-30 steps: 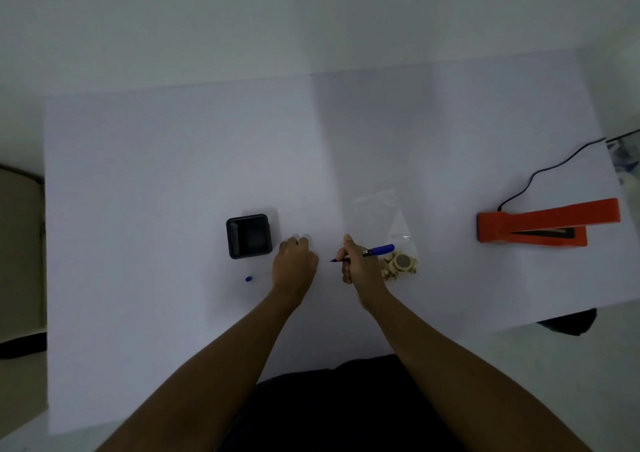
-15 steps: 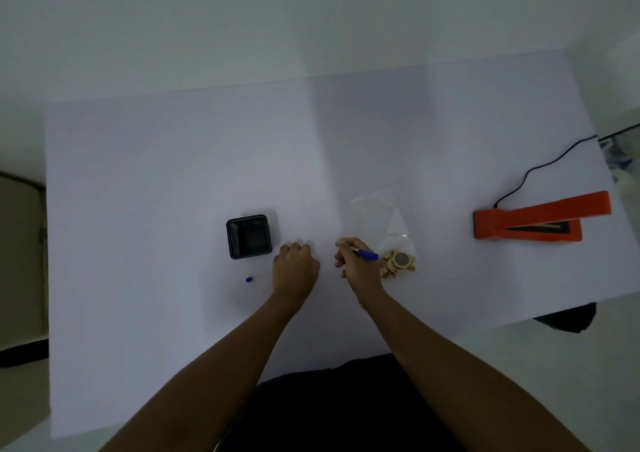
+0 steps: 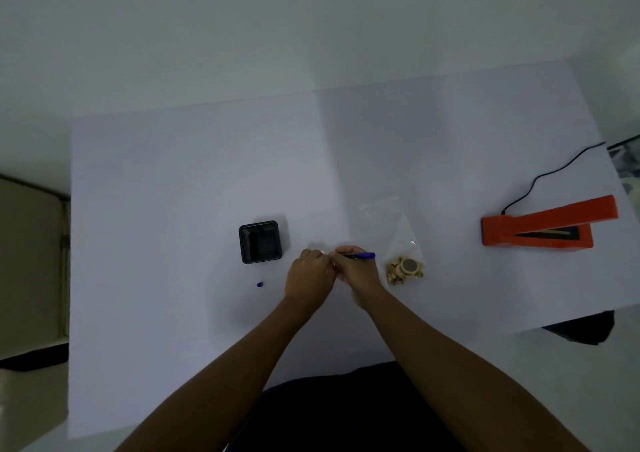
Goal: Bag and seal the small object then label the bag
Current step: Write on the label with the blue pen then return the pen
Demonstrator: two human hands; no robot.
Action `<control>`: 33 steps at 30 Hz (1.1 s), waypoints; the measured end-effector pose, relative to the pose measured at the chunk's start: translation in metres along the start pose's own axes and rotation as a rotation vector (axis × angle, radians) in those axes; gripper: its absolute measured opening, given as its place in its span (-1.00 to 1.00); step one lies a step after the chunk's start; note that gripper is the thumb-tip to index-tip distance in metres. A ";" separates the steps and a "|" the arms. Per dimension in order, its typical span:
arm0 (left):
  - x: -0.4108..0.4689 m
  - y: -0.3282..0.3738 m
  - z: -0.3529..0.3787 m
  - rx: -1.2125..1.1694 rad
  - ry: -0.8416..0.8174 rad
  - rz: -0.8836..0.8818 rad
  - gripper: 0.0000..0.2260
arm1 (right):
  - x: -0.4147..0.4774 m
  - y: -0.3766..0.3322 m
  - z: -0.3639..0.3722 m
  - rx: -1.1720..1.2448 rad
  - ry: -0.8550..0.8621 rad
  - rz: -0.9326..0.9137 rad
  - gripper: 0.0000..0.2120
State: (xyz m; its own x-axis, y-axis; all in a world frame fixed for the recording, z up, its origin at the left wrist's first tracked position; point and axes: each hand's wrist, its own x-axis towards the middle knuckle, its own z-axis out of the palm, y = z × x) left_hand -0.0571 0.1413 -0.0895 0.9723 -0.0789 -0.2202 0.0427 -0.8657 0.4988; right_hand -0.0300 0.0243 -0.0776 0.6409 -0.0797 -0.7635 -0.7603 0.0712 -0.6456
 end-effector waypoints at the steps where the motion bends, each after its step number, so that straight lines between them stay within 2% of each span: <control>1: -0.001 0.000 0.000 -0.018 0.005 0.017 -0.78 | 0.001 -0.001 -0.001 0.013 0.003 0.000 -0.88; 6: -0.009 -0.002 -0.002 -0.060 0.034 0.067 -0.84 | 0.007 -0.003 -0.007 0.044 0.028 0.001 -0.80; 9: -0.011 -0.004 -0.003 -0.076 0.025 0.019 -0.67 | 0.005 -0.005 -0.010 -0.008 0.005 -0.017 -0.78; 11: -0.011 -0.006 -0.004 -0.066 0.014 0.033 -0.63 | 0.002 -0.006 -0.011 -0.056 -0.050 -0.038 -0.79; 16: -0.010 -0.014 -0.008 -0.024 0.006 0.090 -0.78 | 0.000 -0.003 -0.015 -0.172 -0.104 -0.078 -0.80; 26: -0.007 -0.030 -0.010 0.007 0.041 0.134 -0.93 | 0.006 -0.002 -0.017 -0.309 -0.179 -0.107 -0.81; 33: -0.006 -0.036 -0.008 0.043 0.061 0.178 -0.89 | 0.013 -0.005 -0.014 -0.344 -0.157 -0.140 -0.82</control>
State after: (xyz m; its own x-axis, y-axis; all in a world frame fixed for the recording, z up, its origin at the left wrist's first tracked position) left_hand -0.0630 0.1769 -0.0991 0.9759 -0.2032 -0.0797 -0.1394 -0.8610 0.4891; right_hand -0.0193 0.0093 -0.0848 0.7287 0.0898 -0.6790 -0.6387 -0.2686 -0.7210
